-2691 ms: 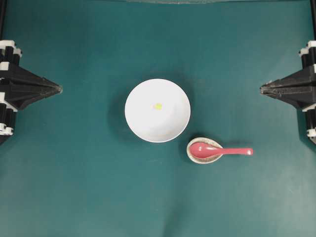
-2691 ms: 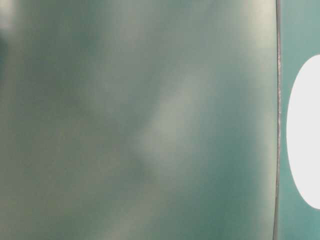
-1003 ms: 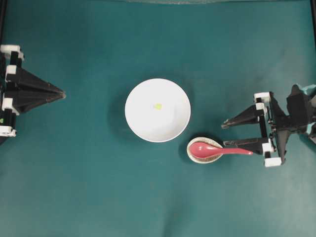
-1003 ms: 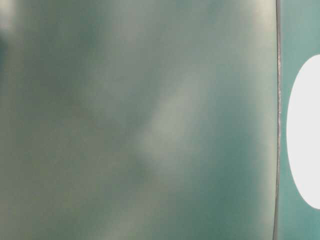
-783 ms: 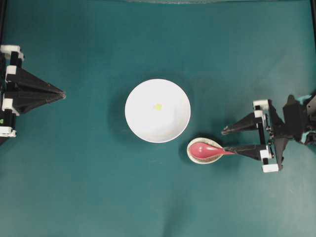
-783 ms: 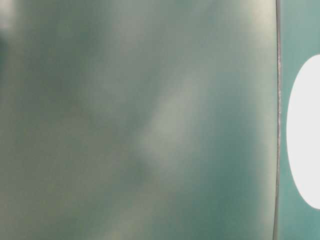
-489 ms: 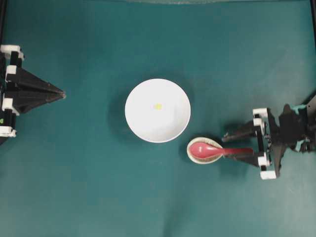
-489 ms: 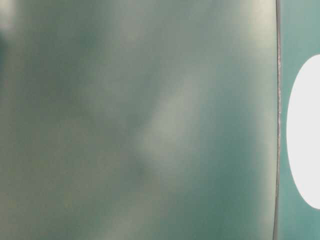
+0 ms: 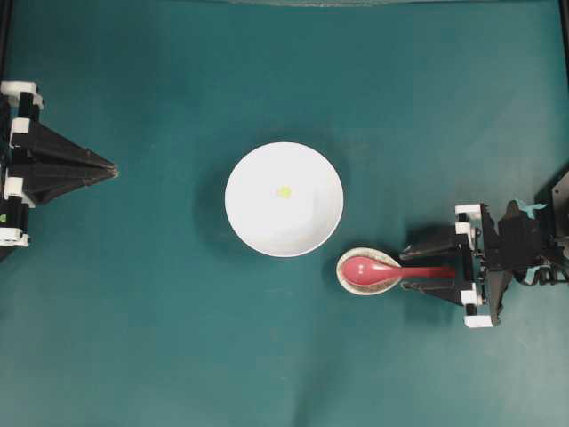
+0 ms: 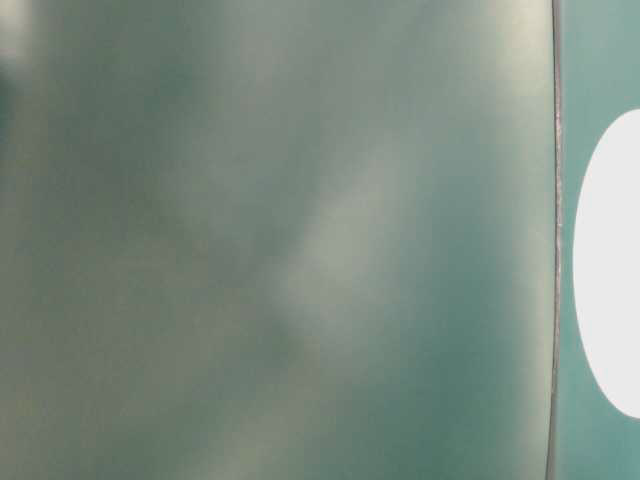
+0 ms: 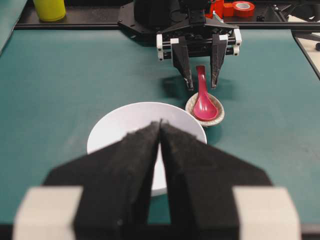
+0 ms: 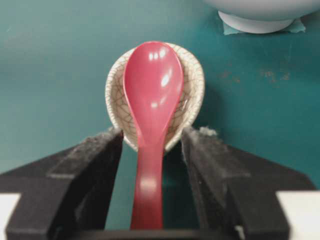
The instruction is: Scoop the yellow hexagonal prism block from the bowl with a spoon using the right arm.
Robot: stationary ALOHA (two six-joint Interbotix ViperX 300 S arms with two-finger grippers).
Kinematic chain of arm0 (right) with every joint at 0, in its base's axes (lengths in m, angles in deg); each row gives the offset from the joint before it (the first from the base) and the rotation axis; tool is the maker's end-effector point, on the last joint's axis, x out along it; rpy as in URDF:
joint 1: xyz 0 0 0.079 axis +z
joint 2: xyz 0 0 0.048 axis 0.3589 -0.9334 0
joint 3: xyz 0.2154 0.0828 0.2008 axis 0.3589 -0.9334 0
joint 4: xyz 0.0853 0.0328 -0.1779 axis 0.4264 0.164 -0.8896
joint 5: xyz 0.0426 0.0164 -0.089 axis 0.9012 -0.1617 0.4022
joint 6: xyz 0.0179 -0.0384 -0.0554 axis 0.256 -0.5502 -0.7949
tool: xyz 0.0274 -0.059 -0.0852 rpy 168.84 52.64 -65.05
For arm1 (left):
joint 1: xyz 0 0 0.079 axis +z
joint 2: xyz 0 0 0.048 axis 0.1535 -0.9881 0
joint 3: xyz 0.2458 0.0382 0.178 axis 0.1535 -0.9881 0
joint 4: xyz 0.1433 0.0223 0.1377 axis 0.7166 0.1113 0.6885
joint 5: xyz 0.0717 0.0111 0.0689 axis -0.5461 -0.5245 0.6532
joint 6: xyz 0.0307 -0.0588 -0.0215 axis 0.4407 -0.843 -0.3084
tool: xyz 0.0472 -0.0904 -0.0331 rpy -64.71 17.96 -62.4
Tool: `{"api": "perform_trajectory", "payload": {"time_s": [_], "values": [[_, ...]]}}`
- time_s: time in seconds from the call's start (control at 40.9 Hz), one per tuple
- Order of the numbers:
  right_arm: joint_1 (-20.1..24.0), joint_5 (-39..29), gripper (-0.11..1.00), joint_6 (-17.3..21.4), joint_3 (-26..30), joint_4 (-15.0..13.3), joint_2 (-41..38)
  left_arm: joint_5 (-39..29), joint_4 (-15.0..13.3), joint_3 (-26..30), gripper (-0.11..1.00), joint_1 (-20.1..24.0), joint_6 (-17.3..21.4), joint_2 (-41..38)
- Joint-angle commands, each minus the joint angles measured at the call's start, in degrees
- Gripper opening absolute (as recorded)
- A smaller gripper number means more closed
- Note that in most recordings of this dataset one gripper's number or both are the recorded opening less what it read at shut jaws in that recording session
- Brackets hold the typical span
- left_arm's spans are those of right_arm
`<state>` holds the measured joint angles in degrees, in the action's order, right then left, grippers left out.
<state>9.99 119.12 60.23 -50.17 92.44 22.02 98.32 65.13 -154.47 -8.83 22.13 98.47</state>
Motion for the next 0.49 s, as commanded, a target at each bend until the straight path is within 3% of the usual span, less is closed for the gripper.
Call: {"api": "perform_trajectory", "payload": {"time_s": [0.0,0.465], "values": [[0.26,-0.35,0.55,0.09,0.18,0.35,0.53,0.26,0.18,1.32,0.1,0.0,0.09,-0.35],[1.05,-2.99,0.55,0.09,-0.09,1.05,0.44,0.09,0.18,1.32,0.1,0.09,0.18,-0.35]]}}
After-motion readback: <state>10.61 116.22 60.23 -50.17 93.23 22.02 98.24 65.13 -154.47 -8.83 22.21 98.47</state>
